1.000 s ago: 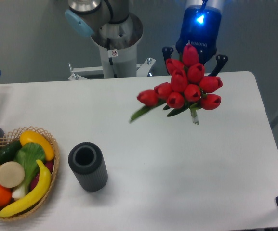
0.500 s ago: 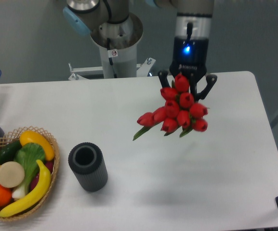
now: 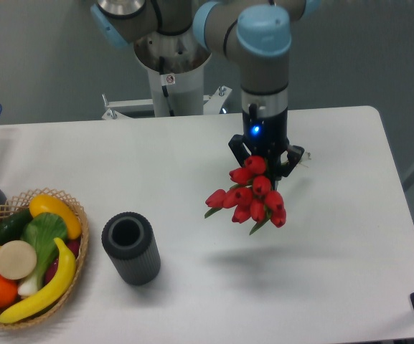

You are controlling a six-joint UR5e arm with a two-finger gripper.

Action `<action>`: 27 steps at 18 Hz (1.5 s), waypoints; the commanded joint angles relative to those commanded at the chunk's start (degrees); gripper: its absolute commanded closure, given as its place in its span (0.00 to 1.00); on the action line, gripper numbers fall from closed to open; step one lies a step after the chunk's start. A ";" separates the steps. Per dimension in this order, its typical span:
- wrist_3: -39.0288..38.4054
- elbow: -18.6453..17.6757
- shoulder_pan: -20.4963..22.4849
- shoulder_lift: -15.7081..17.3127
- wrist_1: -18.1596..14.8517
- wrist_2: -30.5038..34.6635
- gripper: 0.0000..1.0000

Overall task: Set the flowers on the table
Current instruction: 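Lower the held tulip bouquet down toward the table surface, then lay the tulips flat on the table and open the gripper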

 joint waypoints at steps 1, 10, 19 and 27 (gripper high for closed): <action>0.09 0.00 -0.62 -0.88 0.00 1.76 0.61; 0.35 0.61 -5.37 -10.11 0.26 10.57 0.61; 0.18 2.37 -5.28 -11.44 0.35 8.64 0.27; 0.53 5.09 3.40 -5.90 0.97 -5.93 0.00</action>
